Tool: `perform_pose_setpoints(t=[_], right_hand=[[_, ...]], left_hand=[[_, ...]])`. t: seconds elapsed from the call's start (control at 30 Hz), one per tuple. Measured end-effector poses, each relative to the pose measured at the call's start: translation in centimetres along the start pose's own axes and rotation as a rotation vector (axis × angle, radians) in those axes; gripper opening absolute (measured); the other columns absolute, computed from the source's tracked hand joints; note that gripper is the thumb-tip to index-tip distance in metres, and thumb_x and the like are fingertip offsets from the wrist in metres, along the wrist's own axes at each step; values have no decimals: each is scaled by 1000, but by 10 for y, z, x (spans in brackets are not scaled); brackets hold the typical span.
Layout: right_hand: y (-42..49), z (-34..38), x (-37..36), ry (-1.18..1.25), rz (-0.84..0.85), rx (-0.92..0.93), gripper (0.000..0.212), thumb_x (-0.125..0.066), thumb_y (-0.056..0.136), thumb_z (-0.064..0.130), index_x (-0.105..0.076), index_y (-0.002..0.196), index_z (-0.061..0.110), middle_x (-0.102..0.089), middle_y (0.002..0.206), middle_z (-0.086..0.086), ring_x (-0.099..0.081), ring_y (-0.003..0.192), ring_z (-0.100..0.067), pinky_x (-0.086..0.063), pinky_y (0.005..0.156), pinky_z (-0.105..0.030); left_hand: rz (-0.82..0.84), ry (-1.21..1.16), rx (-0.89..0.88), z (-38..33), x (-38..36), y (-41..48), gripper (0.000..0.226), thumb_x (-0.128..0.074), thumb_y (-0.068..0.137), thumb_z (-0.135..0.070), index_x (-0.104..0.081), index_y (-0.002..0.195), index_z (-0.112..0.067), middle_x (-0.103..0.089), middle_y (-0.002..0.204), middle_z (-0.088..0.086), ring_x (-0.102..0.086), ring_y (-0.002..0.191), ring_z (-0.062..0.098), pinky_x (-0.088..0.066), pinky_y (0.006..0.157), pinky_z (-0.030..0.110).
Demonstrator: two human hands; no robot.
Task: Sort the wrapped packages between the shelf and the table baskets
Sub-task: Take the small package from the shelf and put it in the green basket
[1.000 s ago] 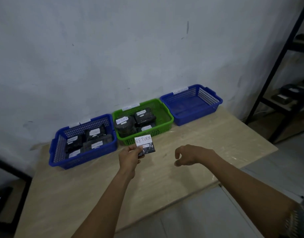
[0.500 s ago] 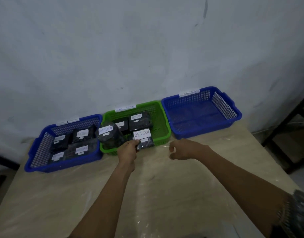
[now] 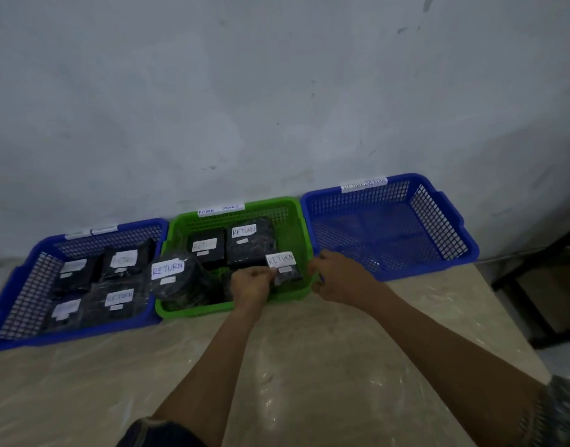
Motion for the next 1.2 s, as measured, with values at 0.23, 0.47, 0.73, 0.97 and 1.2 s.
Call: perform_pose_setpoints(t=[0.23, 0.47, 0.73, 0.97, 1.2], right_hand=[[35, -5, -8, -140, -56, 33, 43, -56, 89, 26, -47, 129, 13, -40, 135, -13, -42, 123, -30, -41, 91, -39], [55, -13, -22, -109, -102, 28, 68, -61, 88, 34, -32, 144, 8, -21, 155, -16, -19, 144, -31, -21, 115, -49], [63, -22, -41, -127, -34, 4, 77, -52, 93, 34, -11, 151, 6, 0, 160, -13, 2, 148, -28, -8, 118, -48], [63, -25, -52, -109, -36, -21, 78, -51, 94, 33, -5, 152, 8, 10, 159, -13, 10, 146, -30, -8, 117, -55], [63, -30, -74, -28, 13, -92, 78, -45, 94, 33, 4, 152, 22, 31, 154, -2, 7, 146, -34, -2, 115, -58]], left_hand=[[61, 351, -28, 10, -28, 37, 20, -79, 73, -35, -78, 88, -22, -75, 88, 4, -68, 84, 23, -56, 80, 36], [106, 531, -35, 13, -43, 52, 18, -75, 75, -32, -77, 84, -16, -74, 87, 10, -68, 84, 27, -54, 75, 34], [94, 799, -169, 11, -55, 56, 21, -63, 85, -21, -61, 96, -4, -65, 105, 18, -62, 99, 36, -47, 78, 37], [139, 969, -224, 11, -64, 57, 25, -63, 86, -20, -59, 105, -5, -63, 112, 17, -62, 103, 34, -49, 82, 38], [225, 947, -293, 10, -72, 57, 28, -65, 81, -16, -57, 107, -8, -66, 109, 17, -62, 102, 36, -49, 81, 39]])
Point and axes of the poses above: each hand's wrist, its own y-axis towards the middle knuckle, its own x-axis out of the back of the hand, z = x × y, the point moved 7 cm from there along y, towards the middle knuckle
